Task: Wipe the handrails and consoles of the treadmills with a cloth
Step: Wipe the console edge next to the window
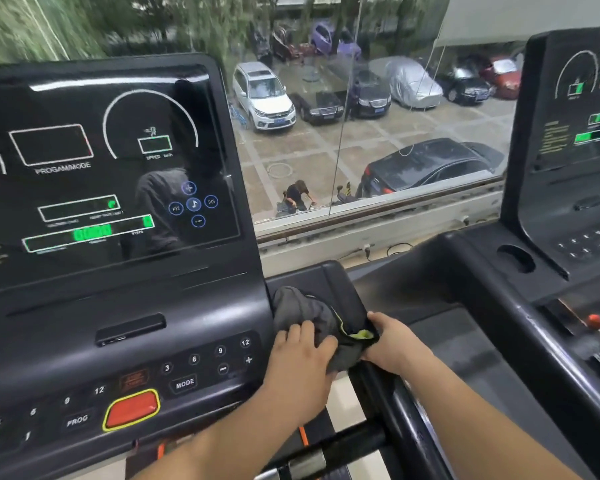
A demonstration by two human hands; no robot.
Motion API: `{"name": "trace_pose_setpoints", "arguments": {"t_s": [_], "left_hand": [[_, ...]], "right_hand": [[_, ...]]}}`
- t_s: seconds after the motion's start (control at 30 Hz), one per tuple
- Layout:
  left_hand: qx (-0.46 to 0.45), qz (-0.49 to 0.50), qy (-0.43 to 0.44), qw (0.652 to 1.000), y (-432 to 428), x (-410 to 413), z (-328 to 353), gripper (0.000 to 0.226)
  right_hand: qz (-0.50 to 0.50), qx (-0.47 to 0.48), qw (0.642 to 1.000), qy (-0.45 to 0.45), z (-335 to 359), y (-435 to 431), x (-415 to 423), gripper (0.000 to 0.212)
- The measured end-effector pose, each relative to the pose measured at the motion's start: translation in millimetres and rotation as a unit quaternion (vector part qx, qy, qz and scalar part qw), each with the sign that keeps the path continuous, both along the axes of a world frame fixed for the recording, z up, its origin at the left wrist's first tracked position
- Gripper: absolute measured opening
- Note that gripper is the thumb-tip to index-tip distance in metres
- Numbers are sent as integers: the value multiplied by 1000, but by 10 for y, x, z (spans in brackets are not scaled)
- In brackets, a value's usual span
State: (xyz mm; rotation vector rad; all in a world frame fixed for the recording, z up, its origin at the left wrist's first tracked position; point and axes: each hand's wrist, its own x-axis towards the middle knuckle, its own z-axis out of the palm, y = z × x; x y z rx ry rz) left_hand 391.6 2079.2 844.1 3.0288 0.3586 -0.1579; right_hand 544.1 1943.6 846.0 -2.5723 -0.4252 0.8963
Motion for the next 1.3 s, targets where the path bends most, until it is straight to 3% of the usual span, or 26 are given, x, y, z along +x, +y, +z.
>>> {"name": "trace_pose_setpoints", "arguments": {"t_s": [0.1,0.23,0.43,0.57,0.63,0.7,0.73,0.77,0.8,0.87,0.93,1.0,1.13,1.3], "left_hand": [[13,6,49,999,57,164,117,50],[-53,40,105,992,185,543,294,51],[-47,-1,45,998,322,347,117,47],[-109,34,10,993,355,346,124,44],[-246,136,-59,958,409,297,201,38],[-426,272,-157,848,492,281,364,35],[-474,316,-208,795,504,287,450,36],[-468,325,-245,785,485,281,535,35],[-415,305,-273,812,441,274,577,34],[-259,212,-247,909,308,242,499,42],[-122,97,-56,986,153,247,249,60],[-47,44,76,995,77,350,10,71],[-18,16,73,997,300,829,-56,72],[-74,49,97,991,652,1367,32,72]], "right_hand": [[6,1,1000,6,-17,19,36,88],[-1,-7,1000,3,-5,33,11,92],[10,-5,1000,8,-25,32,58,81],[13,-8,1000,-2,47,13,-7,84],[17,-7,1000,1,98,10,-24,84],[18,-8,1000,6,112,10,-9,88],[18,-9,1000,9,106,11,-1,91],[14,-11,1000,12,114,15,-3,93],[13,-10,1000,13,111,18,1,92],[13,-9,1000,14,110,18,19,88],[20,-8,1000,5,69,11,53,81],[22,-1,1000,1,37,5,75,73],[7,-4,1000,11,52,4,74,60],[-12,1,999,30,47,2,59,96]]}}
